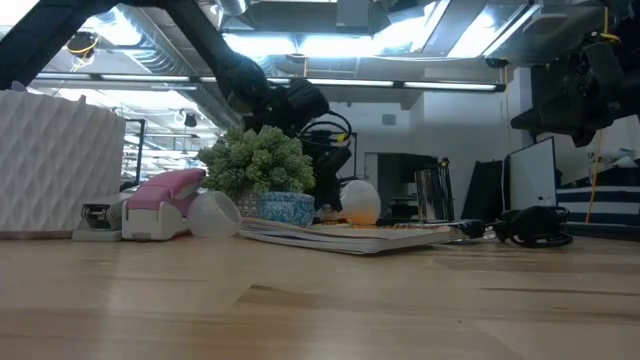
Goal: Screw lightbulb
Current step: Insert the lightbulb into the silver lamp socket
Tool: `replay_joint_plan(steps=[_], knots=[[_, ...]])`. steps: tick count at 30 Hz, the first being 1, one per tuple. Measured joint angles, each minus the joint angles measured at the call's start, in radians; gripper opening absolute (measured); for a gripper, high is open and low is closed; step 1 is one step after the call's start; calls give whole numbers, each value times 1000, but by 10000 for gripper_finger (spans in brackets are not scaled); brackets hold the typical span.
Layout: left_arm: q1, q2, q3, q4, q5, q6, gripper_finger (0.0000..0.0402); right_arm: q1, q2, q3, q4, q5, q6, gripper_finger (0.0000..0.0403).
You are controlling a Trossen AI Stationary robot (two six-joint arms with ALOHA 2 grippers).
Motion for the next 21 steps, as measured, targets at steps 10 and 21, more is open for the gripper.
replay_joint_plan(steps=[10, 21], knots=[[-17, -2, 63, -1, 62, -8, 150, 0, 0, 0, 0, 0, 0, 5], [-85, -2, 64, -139, 139, 22, 150, 0, 0, 0, 0, -1, 0, 5]])
